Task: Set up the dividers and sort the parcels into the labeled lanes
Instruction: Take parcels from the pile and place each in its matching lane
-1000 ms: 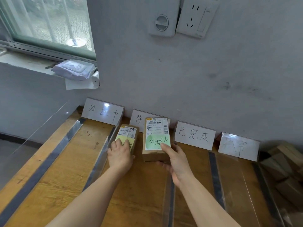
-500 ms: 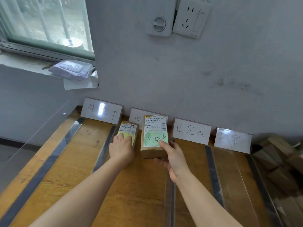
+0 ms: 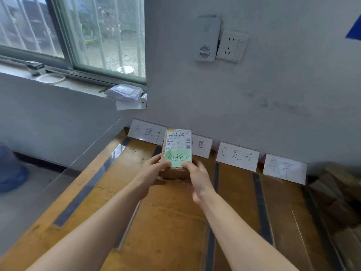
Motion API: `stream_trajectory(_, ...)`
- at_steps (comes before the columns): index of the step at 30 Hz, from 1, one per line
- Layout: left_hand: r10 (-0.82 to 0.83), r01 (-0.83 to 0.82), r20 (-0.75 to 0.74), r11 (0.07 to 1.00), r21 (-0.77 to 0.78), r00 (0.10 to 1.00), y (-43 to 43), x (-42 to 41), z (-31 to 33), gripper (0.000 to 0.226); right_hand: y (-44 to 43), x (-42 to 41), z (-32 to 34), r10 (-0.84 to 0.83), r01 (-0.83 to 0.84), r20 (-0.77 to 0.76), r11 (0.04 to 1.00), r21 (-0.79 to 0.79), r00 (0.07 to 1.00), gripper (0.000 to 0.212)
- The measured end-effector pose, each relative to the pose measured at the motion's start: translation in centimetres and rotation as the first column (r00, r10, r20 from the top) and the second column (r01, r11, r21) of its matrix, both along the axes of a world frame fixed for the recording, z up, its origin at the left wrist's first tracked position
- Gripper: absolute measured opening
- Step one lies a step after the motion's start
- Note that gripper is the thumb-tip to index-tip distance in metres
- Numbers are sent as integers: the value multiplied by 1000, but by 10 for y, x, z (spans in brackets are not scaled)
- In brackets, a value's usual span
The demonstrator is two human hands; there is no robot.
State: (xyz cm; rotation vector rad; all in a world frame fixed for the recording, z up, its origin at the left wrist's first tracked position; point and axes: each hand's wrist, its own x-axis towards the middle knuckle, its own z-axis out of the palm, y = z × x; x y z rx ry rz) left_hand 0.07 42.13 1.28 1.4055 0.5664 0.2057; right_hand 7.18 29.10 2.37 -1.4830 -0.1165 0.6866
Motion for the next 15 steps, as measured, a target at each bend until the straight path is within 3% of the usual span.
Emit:
stream_trajectory(8, 82, -82, 12, 995, 47, 997, 21, -49, 12, 35, 20, -36, 7, 95, -92, 47, 993, -72, 994, 24)
stream_trajectory(11, 103, -103, -5, 993, 54, 995, 36, -54, 11, 34, 37, -39, 4, 95, -87, 71, 990, -106, 993, 44)
stream_trajectory(15, 107, -105, -34, 992, 74, 994, 70, -49, 3, 33, 67, -39, -1, 95, -76, 119, 984, -160, 988, 46)
